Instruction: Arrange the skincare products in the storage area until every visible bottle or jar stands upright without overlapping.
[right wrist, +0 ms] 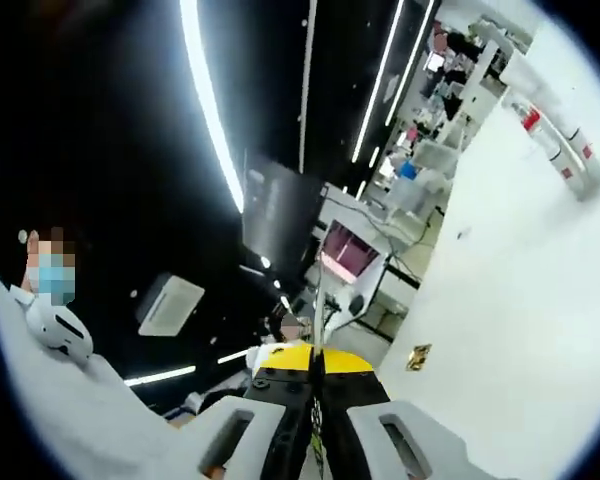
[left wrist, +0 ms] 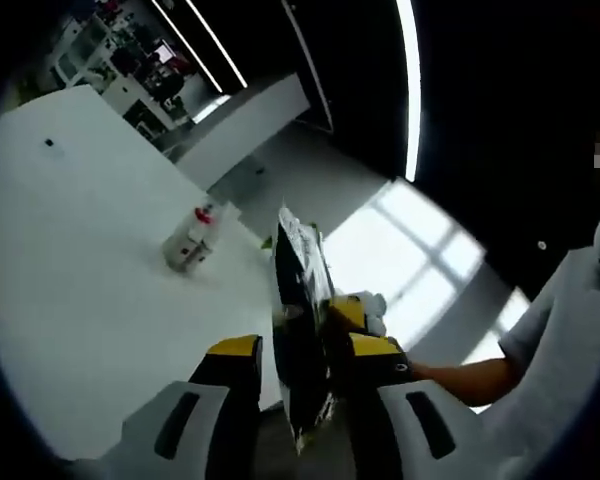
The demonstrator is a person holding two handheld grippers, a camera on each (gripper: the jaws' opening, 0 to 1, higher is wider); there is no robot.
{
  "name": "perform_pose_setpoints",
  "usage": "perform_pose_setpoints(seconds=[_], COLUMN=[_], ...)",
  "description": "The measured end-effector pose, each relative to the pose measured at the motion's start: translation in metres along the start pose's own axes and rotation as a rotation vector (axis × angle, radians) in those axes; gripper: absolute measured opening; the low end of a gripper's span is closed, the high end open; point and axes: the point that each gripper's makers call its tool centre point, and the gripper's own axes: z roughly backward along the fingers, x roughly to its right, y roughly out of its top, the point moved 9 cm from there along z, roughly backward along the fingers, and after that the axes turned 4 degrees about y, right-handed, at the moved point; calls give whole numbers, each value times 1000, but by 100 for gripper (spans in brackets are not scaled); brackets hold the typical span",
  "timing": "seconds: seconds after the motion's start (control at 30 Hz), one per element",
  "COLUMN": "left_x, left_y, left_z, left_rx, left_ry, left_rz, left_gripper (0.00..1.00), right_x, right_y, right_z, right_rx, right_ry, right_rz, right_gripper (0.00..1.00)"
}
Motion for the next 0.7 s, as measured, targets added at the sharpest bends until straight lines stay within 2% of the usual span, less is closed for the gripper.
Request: perform_pose_setpoints(seconds=[0.17, 0.37, 0.47, 0.7], left_x=[-1, -1, -2, 0], left_y=[0, 0, 1, -1], left_z=[4, 7, 7, 9], left_rx=[-7, -4, -13, -34], left_ry=[-8, -6, -20, -40], left_rz=[27, 32, 48, 36], left_gripper=[14, 8, 0, 0], right_x=[-3, -1, 3, 2], right_y=[-9, -12, -11, -17], right_z=[-9, -7, -3, 2], right_rx=[-53, -39, -41, -52], right_ry=[11, -9, -30, -25], right_rz=[8, 7, -6, -10], right_gripper=[0, 0, 0, 0])
